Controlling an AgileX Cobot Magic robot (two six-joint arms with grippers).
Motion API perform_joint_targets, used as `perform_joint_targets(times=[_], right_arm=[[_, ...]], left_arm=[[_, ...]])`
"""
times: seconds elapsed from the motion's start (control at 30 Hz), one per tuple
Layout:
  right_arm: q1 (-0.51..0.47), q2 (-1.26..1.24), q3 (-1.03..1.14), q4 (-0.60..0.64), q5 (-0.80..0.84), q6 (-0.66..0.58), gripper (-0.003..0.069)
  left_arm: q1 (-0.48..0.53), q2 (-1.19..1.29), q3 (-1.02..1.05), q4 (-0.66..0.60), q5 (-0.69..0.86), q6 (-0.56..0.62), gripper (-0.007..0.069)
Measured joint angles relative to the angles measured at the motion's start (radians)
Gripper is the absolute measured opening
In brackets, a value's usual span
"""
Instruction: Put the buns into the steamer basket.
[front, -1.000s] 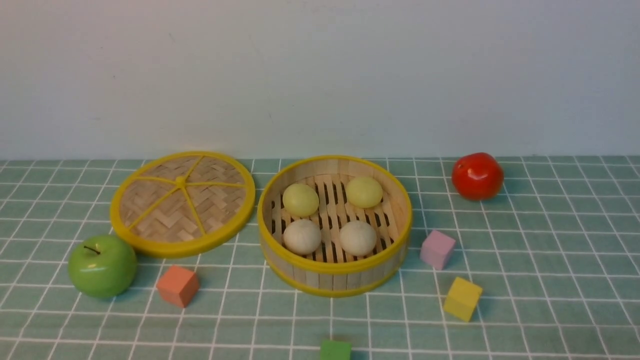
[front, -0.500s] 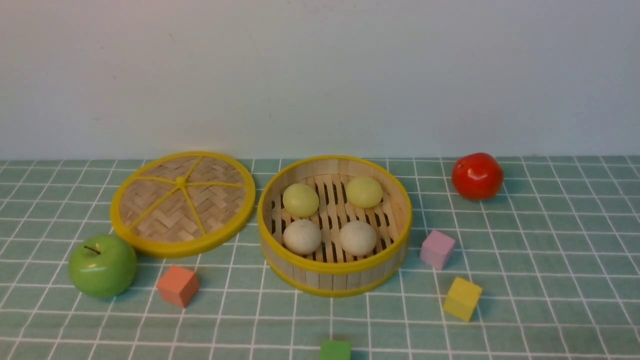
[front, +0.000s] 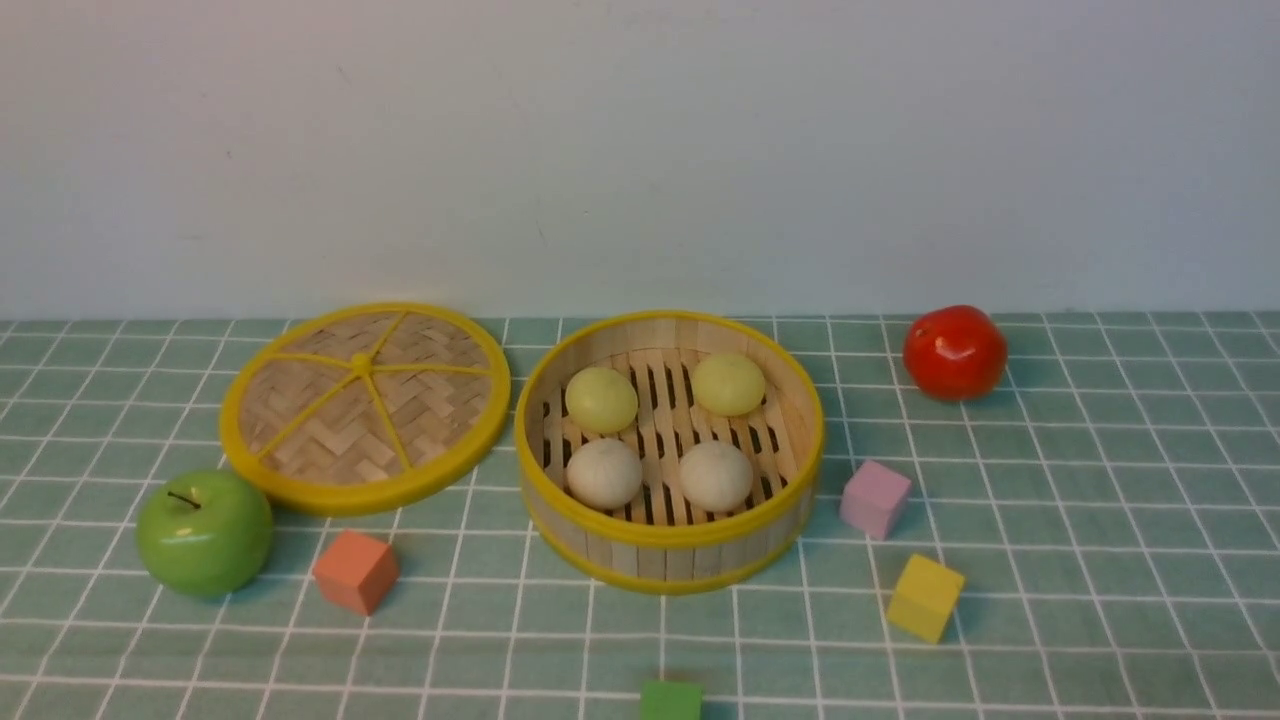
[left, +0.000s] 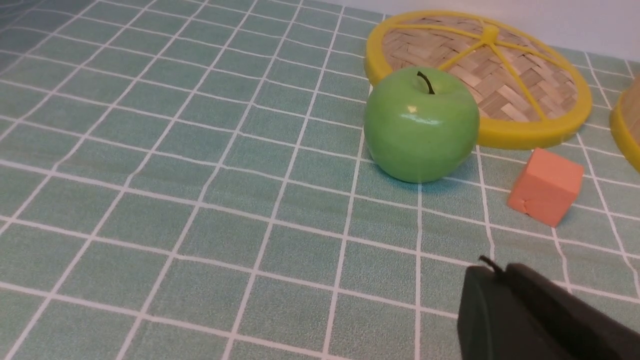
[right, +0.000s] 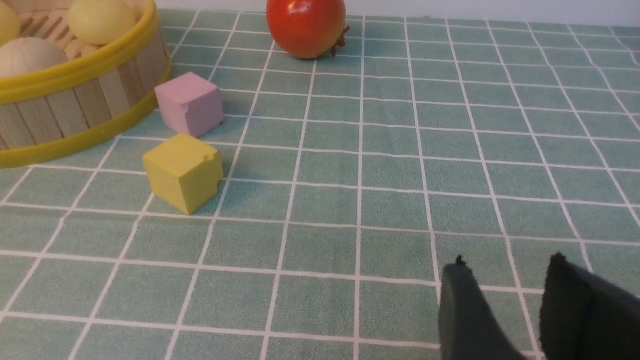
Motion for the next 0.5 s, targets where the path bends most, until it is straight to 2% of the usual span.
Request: perform_joint_targets(times=[0.5], right_arm=[[0.0, 0.0, 0.0, 0.0, 0.0, 0.0, 0.0239]], left_arm=[[0.0, 0.0, 0.0, 0.001, 0.0, 0.0, 0.0034]])
